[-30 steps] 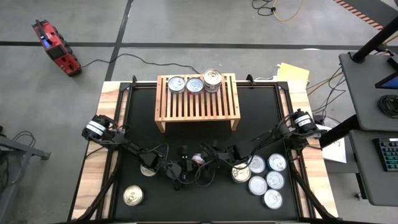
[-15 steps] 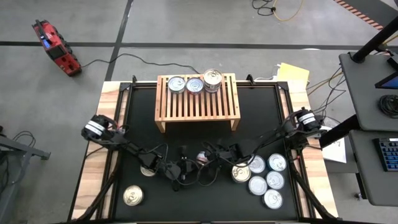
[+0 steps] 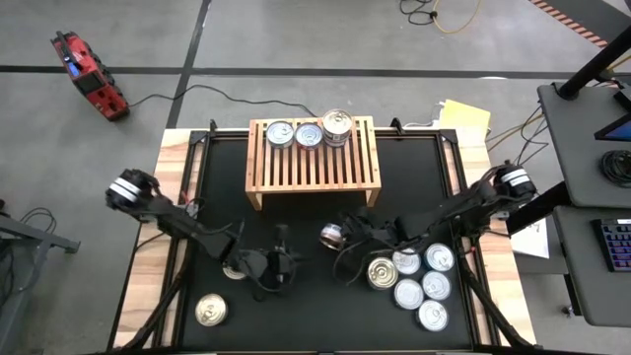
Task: Stack canned seafood by type on shelf
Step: Put the blue and pink tuna can on the shelf
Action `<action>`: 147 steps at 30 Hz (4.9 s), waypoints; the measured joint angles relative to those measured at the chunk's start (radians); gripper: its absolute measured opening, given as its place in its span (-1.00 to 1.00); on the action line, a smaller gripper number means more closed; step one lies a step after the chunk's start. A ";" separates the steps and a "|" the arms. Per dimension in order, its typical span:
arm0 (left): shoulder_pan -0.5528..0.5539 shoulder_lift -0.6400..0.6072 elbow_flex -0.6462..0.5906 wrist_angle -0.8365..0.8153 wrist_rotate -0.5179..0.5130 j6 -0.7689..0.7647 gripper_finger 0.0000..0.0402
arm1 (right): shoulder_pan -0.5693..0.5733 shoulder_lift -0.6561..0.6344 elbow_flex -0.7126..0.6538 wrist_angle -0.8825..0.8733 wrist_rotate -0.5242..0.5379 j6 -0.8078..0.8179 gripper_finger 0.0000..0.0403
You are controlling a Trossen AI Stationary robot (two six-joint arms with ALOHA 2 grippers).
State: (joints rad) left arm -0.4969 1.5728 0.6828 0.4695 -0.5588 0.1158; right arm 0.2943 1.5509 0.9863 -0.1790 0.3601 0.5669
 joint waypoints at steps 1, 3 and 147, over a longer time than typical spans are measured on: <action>0.000 -0.027 -0.010 0.002 0.000 0.015 -1.00 | 0.000 -0.014 -0.024 0.041 0.000 -0.002 -0.08; 0.000 -0.083 -0.040 0.013 0.001 0.045 -1.00 | 0.000 -0.036 -0.071 0.120 0.000 -0.011 -0.08; 0.125 -0.089 0.000 0.327 0.177 0.043 0.28 | -0.007 -0.056 -0.144 0.764 -0.163 -0.806 -0.07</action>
State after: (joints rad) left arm -0.3721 1.4841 0.6827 0.7964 -0.3818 0.1588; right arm 0.2874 1.4952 0.8425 0.5852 0.1974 -0.2390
